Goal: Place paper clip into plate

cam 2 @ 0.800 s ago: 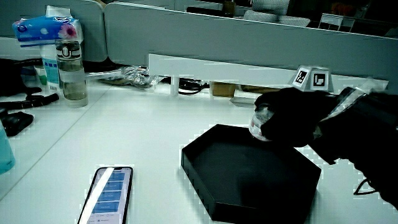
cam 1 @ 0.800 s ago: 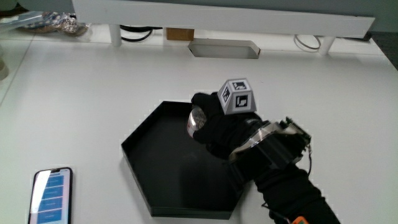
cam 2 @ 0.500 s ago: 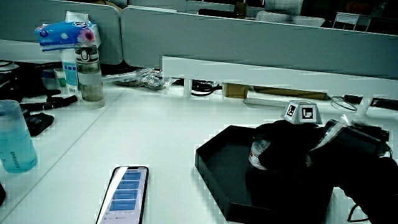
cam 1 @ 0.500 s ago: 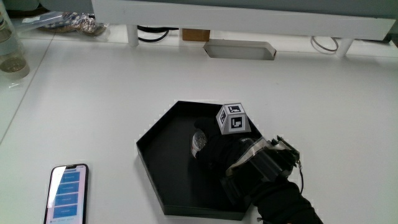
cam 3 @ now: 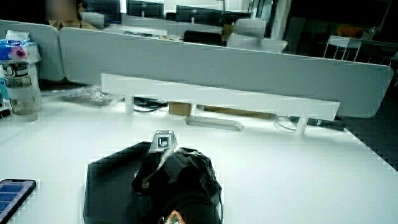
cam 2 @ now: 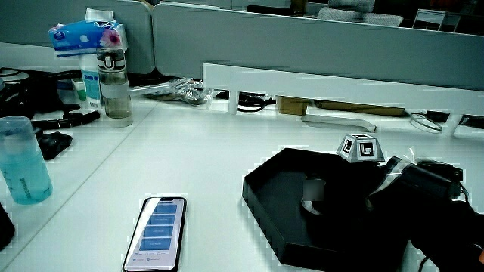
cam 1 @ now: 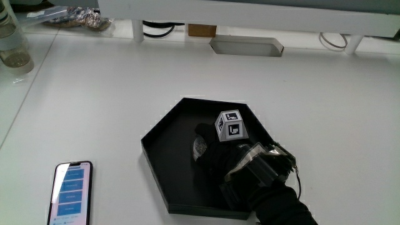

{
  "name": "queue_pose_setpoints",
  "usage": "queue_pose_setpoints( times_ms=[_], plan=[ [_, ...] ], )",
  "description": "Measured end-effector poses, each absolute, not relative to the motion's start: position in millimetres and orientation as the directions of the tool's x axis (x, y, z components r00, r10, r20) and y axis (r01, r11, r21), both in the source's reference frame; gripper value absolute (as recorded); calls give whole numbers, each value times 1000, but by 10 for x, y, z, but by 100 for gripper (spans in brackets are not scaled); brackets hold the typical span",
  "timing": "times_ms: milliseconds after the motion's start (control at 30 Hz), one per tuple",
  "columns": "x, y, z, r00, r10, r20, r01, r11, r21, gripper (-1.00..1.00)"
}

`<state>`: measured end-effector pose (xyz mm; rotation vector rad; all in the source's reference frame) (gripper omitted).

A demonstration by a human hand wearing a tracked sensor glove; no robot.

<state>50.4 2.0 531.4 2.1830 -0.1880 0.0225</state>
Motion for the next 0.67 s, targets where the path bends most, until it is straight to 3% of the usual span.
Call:
queue_pose_setpoints(
  times_ms=[333,500,567,667],
  plan=[
    [511,29,5378,987,-138,83,-145,-538,830,-61],
    [585,14,5421,985,-130,115,-160,-423,892,-89],
    [602,-36,5347,985,-144,94,-152,-470,869,-100],
    [609,-176,5070,979,-167,117,-192,-556,809,-100]
  ],
)
